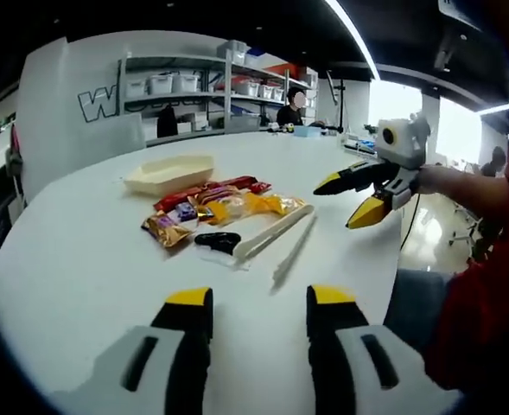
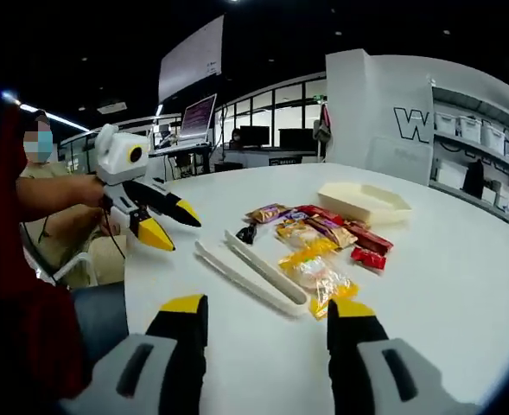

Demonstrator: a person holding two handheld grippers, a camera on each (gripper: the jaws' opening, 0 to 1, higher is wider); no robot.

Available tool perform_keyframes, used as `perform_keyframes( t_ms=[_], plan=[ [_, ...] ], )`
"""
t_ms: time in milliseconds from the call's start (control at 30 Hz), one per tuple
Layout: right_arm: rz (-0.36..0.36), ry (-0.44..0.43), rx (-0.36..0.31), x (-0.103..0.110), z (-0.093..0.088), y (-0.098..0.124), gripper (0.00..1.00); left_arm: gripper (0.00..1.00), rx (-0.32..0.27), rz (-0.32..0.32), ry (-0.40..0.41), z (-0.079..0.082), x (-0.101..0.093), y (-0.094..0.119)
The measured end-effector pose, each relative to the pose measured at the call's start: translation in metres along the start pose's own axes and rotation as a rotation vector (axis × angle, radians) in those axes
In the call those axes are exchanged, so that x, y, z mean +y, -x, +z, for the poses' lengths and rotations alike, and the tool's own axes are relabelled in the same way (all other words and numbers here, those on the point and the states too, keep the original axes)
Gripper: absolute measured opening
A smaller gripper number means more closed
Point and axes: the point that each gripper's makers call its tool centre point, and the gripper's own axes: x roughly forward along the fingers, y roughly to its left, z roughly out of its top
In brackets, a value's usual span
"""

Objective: Place the target food into the container with the food tongs after gripping and lifting it, then release it inside without dropping or visibly crushing the food.

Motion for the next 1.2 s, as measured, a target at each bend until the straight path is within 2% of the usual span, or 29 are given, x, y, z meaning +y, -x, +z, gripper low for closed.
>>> perform_keyframes(
  t_ms=[133, 300, 433, 833, 1200],
  plan=[
    [0.010, 0.010, 0.015, 0.002, -0.001, -0.005, 0.48, 0.32, 0.004, -0.017, 0.004, 0.001, -0.002, -0.004],
    [0.015, 0.004, 0.027, 0.000, -0.002, -0.009, 0.45, 0.24, 0.008, -0.051, -0.007, 0.004, -0.008, -0.008],
    [0.019, -0.003, 0.030, -0.001, -0.002, -0.011, 0.43, 0.25, 0.015, -0.055, -0.008, 0.004, -0.009, -0.012],
    [0.027, -0.036, 0.021, -0.001, -0.004, -0.013, 0.40, 0.19, 0.034, -0.105, -0.024, 0.002, -0.017, -0.024],
    [0.025, -0.043, 0.025, -0.003, -0.005, -0.015, 0.38, 0.15, 0.034, -0.136, -0.058, 0.008, -0.023, -0.035]
  ],
)
